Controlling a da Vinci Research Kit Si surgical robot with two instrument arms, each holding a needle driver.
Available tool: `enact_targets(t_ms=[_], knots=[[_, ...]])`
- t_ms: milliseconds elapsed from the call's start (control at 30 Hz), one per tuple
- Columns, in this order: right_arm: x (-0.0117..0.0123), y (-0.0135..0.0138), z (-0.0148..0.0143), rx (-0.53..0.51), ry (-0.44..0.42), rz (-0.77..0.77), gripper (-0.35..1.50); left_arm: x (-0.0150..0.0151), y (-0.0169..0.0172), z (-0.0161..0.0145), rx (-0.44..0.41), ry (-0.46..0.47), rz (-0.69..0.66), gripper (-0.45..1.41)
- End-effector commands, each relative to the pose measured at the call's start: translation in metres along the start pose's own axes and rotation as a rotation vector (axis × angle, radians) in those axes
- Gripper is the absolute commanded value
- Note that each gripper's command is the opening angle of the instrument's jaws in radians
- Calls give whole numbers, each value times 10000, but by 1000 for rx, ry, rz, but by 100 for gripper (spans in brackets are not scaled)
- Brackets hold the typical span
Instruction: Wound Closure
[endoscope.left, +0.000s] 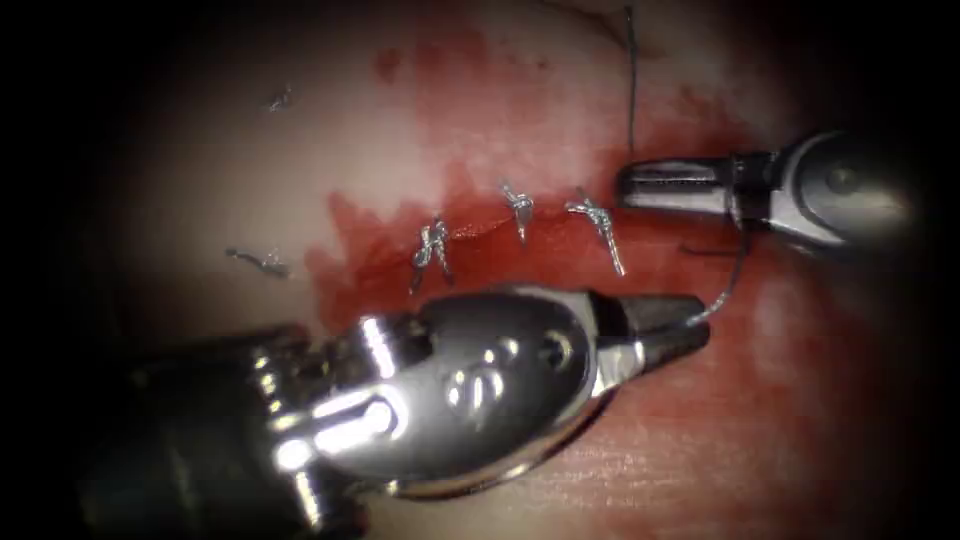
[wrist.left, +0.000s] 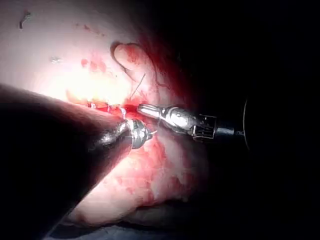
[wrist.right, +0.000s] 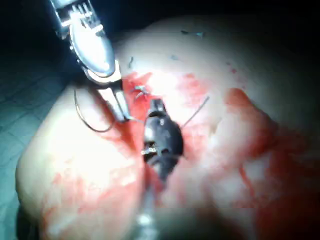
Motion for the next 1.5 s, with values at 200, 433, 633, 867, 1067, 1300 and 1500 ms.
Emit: enact_targets(t_ms=[200,433,633,867,1067,1300,1500], knots=[[-9,-11,13,41,-24,-13,-35,4,-29,-14,28,-27,-4,-35],[-16,-22,20,110,-51,-24,-35,11,-51,-19,31,-39,12,-35],[-18,-25,18,157,-48,-25,-35,12,-69,-22,25,-90,13,-35],[-20,-31,23,209,-25,-42,-35,-9,-80,1,27,-139,31,-35],[-22,-30,25,249,42,-25,-35,-28,-88,20,27,-141,45,-35],[-23,-19,24,235,187,101,-35,-51,-92,37,18,-136,65,-35],[-28,-9,24,176,244,168,-35,-54,-86,45,7,-125,67,-35]])
